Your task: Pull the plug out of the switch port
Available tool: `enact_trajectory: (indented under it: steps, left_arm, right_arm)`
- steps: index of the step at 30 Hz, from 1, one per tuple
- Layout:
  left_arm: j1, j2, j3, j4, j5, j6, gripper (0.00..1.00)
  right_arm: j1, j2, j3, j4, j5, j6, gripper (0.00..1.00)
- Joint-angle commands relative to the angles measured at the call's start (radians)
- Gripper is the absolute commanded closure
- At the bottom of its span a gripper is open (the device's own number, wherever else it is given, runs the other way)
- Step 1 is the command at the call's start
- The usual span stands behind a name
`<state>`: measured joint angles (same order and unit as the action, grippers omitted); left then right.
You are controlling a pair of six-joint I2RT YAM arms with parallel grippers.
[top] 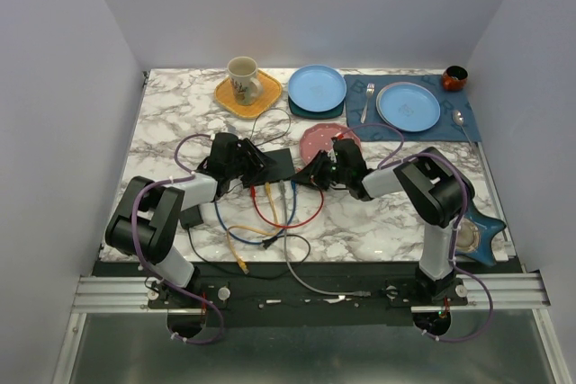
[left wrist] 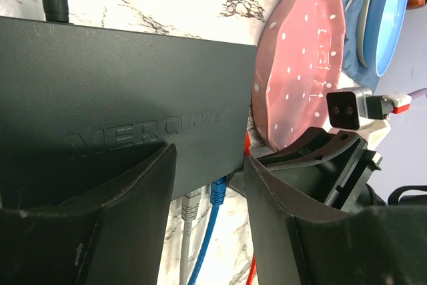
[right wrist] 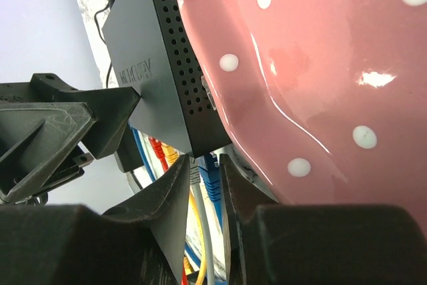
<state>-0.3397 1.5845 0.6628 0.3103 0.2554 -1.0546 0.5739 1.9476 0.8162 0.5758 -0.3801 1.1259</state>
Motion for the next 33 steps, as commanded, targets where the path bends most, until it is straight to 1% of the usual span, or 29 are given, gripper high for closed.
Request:
enact_trajectory:
  steps: [1, 4, 6, 7, 8, 11, 15, 18, 21, 25, 33]
  left_arm:
    - [0.005, 0.02, -0.008, -0.019, 0.019, 0.018, 0.41]
    - [0.005, 0.022, -0.014, -0.013, 0.022, 0.015, 0.41]
    - [0.005, 0.02, -0.017, -0.008, 0.019, 0.011, 0.41]
    - [0.005, 0.019, -0.017, -0.008, 0.021, 0.011, 0.41]
    - [0.005, 0.019, -0.017, -0.008, 0.021, 0.011, 0.41]
    - [0.005, 0.02, -0.017, -0.005, 0.022, 0.01, 0.41]
    - [0.005, 0.022, -0.019, 0.001, 0.027, 0.008, 0.41]
    - [0.005, 0.025, -0.02, 0.004, 0.028, 0.005, 0.41]
    - [0.005, 0.028, -0.02, 0.009, 0.031, 0.004, 0.41]
    - [0.005, 0.026, -0.022, 0.01, 0.033, 0.002, 0.41]
    - [0.005, 0.028, -0.028, 0.016, 0.035, -0.004, 0.41]
  right_arm:
    - [-0.005, 0.042, 0.018, -0.004, 0.017, 0.003, 0.7]
    - [-0.005, 0.047, 0.024, -0.013, 0.014, 0.005, 0.72]
    - [-0.005, 0.05, 0.026, -0.013, 0.01, 0.003, 0.7]
    - [-0.003, 0.048, 0.028, -0.016, 0.01, 0.003, 0.69]
    - [-0.003, 0.048, 0.026, -0.02, 0.01, 0.0, 0.64]
    - [-0.003, 0.047, 0.032, -0.047, 0.01, -0.014, 0.55]
    - [0.0, 0.048, 0.038, -0.079, 0.017, -0.028, 0.5]
    - [0.001, 0.056, 0.05, -0.111, 0.017, -0.037, 0.52]
    - [0.007, 0.063, 0.069, -0.142, 0.014, -0.049, 0.58]
    - [0.02, 0.068, 0.089, -0.183, 0.018, -0.074, 0.59]
    - [0.023, 0.071, 0.07, -0.18, 0.02, -0.08, 0.69]
